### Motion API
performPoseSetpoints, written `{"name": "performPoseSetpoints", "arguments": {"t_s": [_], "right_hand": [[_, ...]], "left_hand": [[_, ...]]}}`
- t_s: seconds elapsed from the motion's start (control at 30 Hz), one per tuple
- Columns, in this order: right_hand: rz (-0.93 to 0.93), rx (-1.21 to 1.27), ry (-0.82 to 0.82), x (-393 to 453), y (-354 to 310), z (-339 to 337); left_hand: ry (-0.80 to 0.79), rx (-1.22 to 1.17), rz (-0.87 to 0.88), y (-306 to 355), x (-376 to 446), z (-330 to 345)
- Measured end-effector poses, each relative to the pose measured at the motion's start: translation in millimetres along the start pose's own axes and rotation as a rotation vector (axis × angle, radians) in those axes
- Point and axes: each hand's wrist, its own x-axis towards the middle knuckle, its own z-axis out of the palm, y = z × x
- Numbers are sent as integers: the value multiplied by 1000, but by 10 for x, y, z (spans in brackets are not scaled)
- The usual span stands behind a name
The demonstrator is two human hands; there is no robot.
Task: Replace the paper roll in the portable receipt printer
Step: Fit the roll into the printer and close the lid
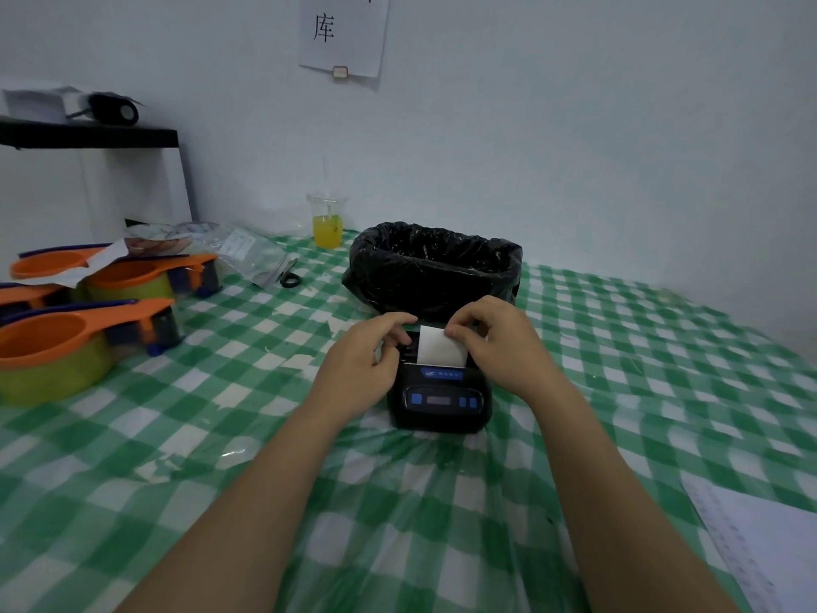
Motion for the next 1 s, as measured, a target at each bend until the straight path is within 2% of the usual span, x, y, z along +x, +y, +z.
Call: {"name": "performPoseSetpoints", "arguments": {"t_s": [0.3, 0.5, 0.6, 0.73, 0.83, 1.0], "right_hand": [[91, 90, 66, -5, -7, 65], [310, 268, 50, -12, 119, -132], [424, 225, -50, -63, 184, -166], [600, 428, -99, -96, 184, -64], [693, 490, -132, -49, 177, -76], [751, 376, -219, 53, 130, -114]], "left_hand": [[-27, 78, -1, 15, -4, -17], [-58, 134, 20, 66, -25, -13], [-43, 140, 23, 64, -14, -16], [-22, 135, 30, 43, -18, -10], [-4, 132, 40, 40, -11, -9], [-30, 176, 53, 60, 5, -2]]}}
